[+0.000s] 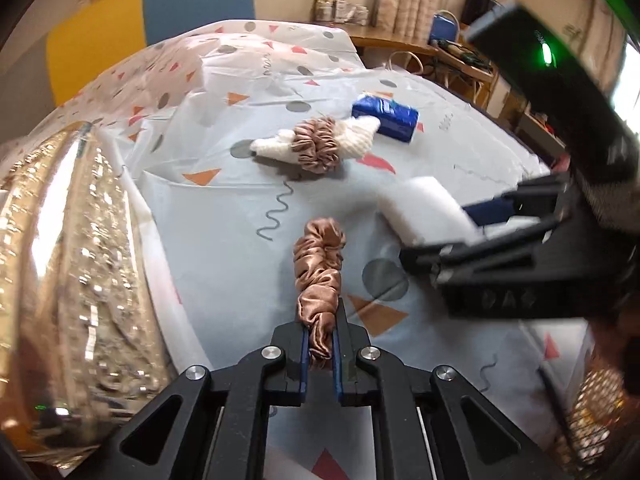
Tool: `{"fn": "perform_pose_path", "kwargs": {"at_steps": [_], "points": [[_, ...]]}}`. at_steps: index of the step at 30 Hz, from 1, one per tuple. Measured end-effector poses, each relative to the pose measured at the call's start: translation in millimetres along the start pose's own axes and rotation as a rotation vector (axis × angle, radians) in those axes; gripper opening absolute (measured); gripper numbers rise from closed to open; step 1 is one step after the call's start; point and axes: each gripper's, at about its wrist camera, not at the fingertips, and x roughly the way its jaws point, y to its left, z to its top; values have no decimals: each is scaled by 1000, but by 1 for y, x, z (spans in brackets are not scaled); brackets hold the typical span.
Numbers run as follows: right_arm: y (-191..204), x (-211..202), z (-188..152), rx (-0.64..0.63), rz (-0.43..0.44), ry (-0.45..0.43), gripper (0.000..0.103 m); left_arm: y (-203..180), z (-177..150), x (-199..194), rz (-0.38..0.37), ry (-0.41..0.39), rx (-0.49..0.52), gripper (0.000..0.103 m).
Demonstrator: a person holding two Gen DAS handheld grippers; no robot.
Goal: Organize soft objects
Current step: 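Grasp the white sponge block with the right gripper, then carry the brown scrunchie into the gold tray and release it with the left gripper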
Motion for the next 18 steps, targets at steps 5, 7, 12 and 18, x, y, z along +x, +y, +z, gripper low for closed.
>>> {"fn": "perform_pose_path", "kwargs": {"at_steps": [5,7,12,18], "points": [[19,6,2,-56,36,2,58,-1,0,-18,4,-16,-6,9],[18,5,-1,-61,36,2,58,-1,-2,-22,3,-19,-16,9],[4,10,2,-24,66,5,59,1,4,-41,-14,-56,-29,9],[13,8,-4,-40,47,-1,58,4,36,-60,-20,-99,-28,9]]}}
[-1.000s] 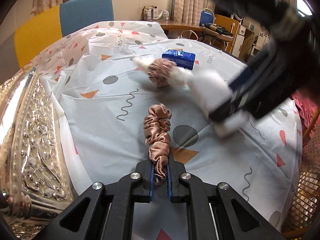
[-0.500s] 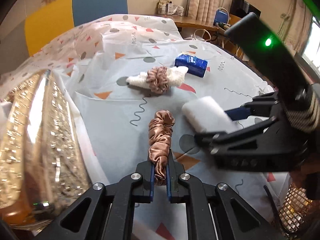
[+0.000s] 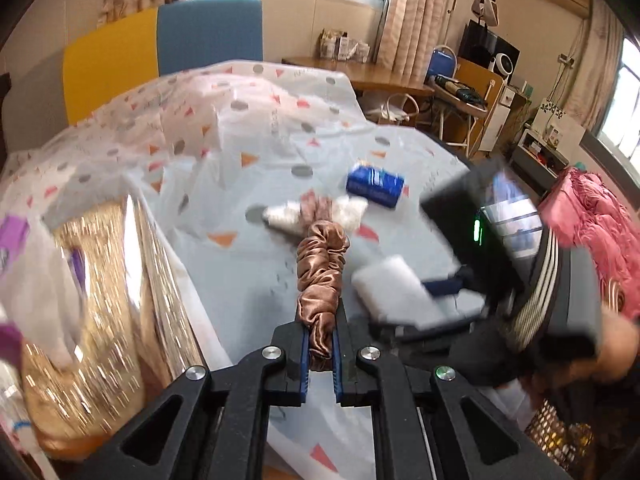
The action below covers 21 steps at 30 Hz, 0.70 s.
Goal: Organize soft objects
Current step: 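Carry the brown scrunchie into the gold tray and release it with the left gripper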
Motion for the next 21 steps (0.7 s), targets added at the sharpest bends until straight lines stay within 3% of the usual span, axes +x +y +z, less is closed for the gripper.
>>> {"fn": "perform_pose_path", "kwargs": {"at_steps": [7,12,16,21], "points": [[16,6,-1,-42,-33,-13,58,33,65,-4,42,-18,-71,9],[19,5,-5,-64,-46,-27,58,101,103,-34,173,-89,-164,9],[26,7,-8,-82,-61,-36,58,163,103,-71,288,-152,-218,9],[30,9,-11,-91,-71,-41,58,245,61,-116,396,-179,-324,9]]}}
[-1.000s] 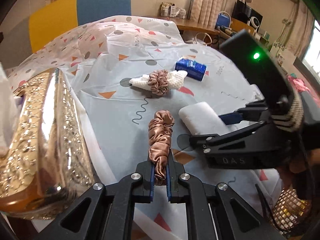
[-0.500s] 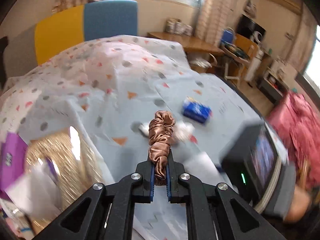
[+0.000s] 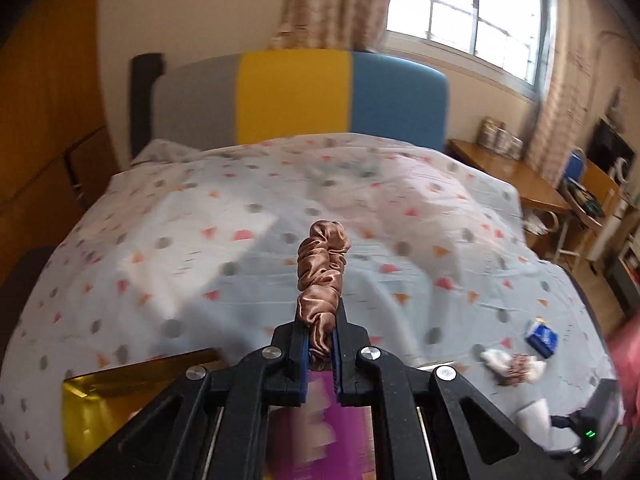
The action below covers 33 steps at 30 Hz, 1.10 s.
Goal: Organize soft objects
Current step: 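Carry the brown scrunchie into the gold tray and release it with the left gripper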
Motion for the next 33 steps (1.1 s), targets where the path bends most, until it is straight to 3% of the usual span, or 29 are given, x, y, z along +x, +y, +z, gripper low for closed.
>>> {"fn": "perform_pose_path", "kwargs": {"at_steps": [5,10,14,17,23,25,27,29,30,33], "points": [[-2,4,0,11,2,-2,59,97,-45,-14,71,40,-153,9],[-2,1,-1,8,-1,-8,59,177,-112,-30,142,98,-310,9],[3,0,-2,-10,-20,-18,59,209,-158,-43,174,137,-392,9],[2,1,-2,-5,-14,-20,59,220,-180,-45,148,164,-437,9],[1,1,-1,3,-10,-18,59,224,-173,-26,119,177,-481,12],[0,1,-1,1,-11,-19,59,225,-162,-17,113,166,-463,22],[0,1,-1,0,-13,-21,59,228,-150,-9,154,148,-448,26],[0,1,-2,1,-13,-22,59,227,-144,-3,188,148,-410,38],[0,1,-2,0,-13,-22,59,228,-143,-1,216,151,-404,51],[-1,1,-2,1,-13,-23,59,227,-150,-10,227,133,-406,55]]}}
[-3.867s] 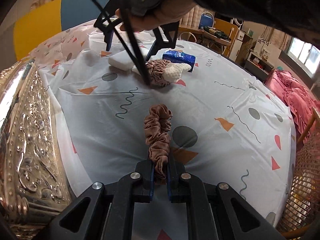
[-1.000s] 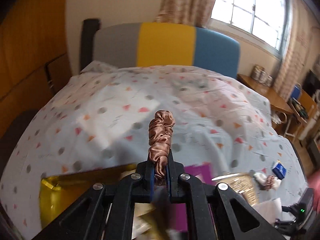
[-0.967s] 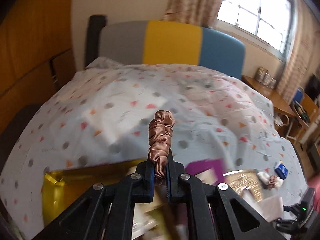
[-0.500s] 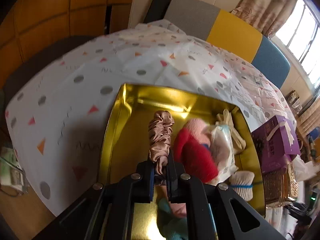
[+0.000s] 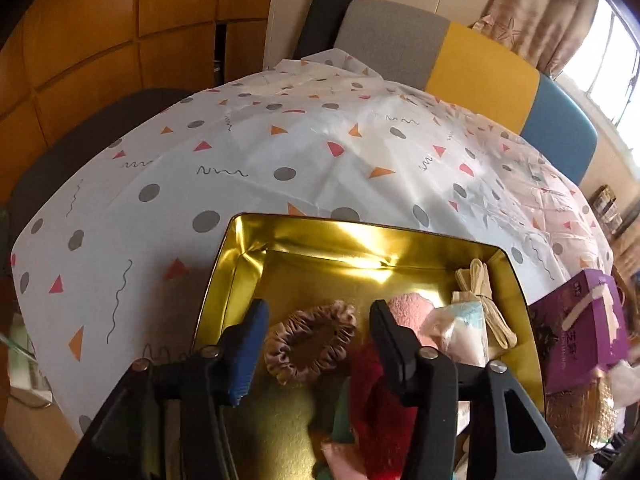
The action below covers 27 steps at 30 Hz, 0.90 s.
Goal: Organize soft objects
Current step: 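Carry the brown scrunchie into the gold tray and release it with the left gripper, then carry the white sponge block toward the gold tray with the right gripper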
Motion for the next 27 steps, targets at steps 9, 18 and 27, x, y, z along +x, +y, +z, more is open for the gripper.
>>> {"fn": "perform_pose_path", "kwargs": {"at_steps": [9,18,27], "points": [[-2,0,2,2,5,0,59,-10,-48,-42,79,-69,99,62],[2,-1,2,-6,-7,-14,59,-30,-76,-81,59,-137,99,82],[-12,-12,10,158,-10,-23,57,-41,-89,-97,59,-186,162,85]]}}
